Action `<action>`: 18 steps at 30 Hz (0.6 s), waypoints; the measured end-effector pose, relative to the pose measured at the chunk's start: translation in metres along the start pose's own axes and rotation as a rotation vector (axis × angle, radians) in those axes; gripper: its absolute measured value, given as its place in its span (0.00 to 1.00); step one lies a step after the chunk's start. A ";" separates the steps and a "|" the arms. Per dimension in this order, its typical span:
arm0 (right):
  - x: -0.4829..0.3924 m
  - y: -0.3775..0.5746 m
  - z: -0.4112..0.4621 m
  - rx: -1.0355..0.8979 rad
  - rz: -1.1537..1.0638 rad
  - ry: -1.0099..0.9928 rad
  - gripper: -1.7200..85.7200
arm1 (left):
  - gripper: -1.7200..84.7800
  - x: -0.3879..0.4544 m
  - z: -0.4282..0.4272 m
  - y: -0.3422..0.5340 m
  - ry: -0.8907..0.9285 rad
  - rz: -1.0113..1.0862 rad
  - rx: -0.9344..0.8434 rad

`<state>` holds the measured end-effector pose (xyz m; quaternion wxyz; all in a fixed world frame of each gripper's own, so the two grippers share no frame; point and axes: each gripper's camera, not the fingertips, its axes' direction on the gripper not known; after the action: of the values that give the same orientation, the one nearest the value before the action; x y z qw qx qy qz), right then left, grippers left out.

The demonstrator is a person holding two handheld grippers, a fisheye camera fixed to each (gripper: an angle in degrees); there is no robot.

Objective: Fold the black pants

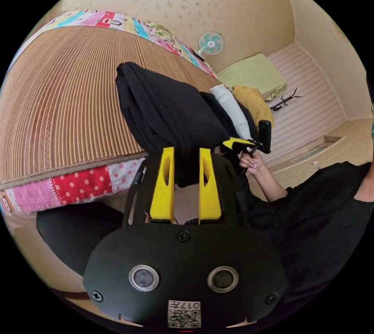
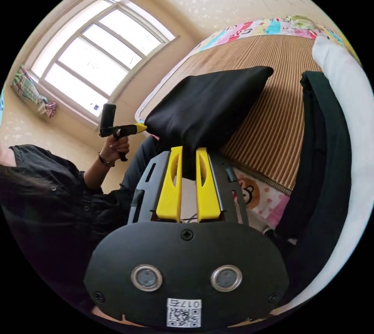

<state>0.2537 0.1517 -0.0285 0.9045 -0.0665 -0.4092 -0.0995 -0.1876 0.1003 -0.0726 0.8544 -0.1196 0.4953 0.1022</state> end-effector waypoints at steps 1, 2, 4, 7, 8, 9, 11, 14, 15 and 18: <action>0.000 0.001 -0.005 0.006 0.012 0.005 0.08 | 0.14 -0.003 -0.005 0.003 0.006 -0.025 0.025; 0.003 -0.002 -0.015 0.041 0.059 0.017 0.11 | 0.15 -0.011 -0.016 0.003 0.018 -0.075 0.091; 0.013 -0.014 -0.027 0.126 0.144 0.025 0.16 | 0.18 -0.024 -0.026 -0.007 0.026 -0.132 0.176; 0.045 -0.051 -0.013 0.144 0.257 0.025 0.22 | 0.23 -0.046 -0.013 -0.044 0.012 -0.189 0.181; 0.059 -0.067 0.004 0.107 0.305 0.016 0.24 | 0.24 -0.051 0.003 -0.061 0.017 -0.192 0.123; 0.070 -0.080 0.023 0.050 0.344 -0.018 0.24 | 0.25 -0.056 0.025 -0.076 0.026 -0.204 0.025; 0.083 -0.087 0.047 0.004 0.422 -0.137 0.24 | 0.24 -0.060 0.055 -0.082 0.056 -0.268 -0.123; 0.090 -0.076 0.063 0.005 0.511 -0.280 0.23 | 0.22 -0.040 0.058 -0.070 -0.039 -0.232 -0.127; 0.091 -0.071 0.064 -0.008 0.501 -0.287 0.22 | 0.21 -0.035 0.060 -0.062 -0.046 -0.231 -0.149; 0.089 -0.060 0.070 -0.086 0.442 -0.341 0.19 | 0.18 -0.036 0.067 -0.034 0.083 -0.266 -0.233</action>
<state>0.2466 0.0967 0.0868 0.8188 -0.2081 -0.5265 0.0957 -0.1401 0.0862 -0.0056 0.8196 -0.2864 0.4945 0.0398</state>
